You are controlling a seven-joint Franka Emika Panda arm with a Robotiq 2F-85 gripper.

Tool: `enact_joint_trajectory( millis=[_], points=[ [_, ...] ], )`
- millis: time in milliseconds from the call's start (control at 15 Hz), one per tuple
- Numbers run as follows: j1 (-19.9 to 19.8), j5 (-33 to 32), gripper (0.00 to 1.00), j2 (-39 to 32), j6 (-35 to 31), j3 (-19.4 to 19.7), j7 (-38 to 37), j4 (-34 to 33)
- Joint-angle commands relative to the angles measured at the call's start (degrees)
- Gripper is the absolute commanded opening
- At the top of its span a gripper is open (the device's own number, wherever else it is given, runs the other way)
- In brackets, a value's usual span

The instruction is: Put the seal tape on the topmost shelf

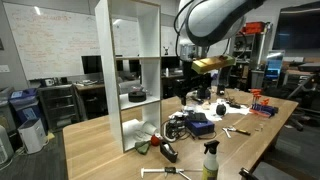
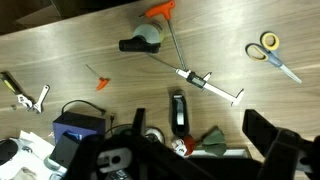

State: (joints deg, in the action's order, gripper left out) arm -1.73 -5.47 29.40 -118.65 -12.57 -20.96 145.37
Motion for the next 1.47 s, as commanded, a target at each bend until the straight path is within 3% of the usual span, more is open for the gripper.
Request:
enact_joint_trajectory(
  millis=[0,533,933,1200,1400],
  points=[
    [1.0,-0.5,1.0,-0.1,0.2,0.9,-0.4,-0.2],
    [1.0,-0.4,1.0,0.0,-0.1,1.0,-0.3,-0.3],
    [0.7,-1.0,1.0,-1.8,-4.8,3.1,2.9,-1.5],
    [0.9,0.2,1.0,-7.4,-15.8,5.9,7.9,-2.3],
    [1.1,1.5,1.0,-15.4,-26.9,8.1,11.8,-3.5]
  ],
)
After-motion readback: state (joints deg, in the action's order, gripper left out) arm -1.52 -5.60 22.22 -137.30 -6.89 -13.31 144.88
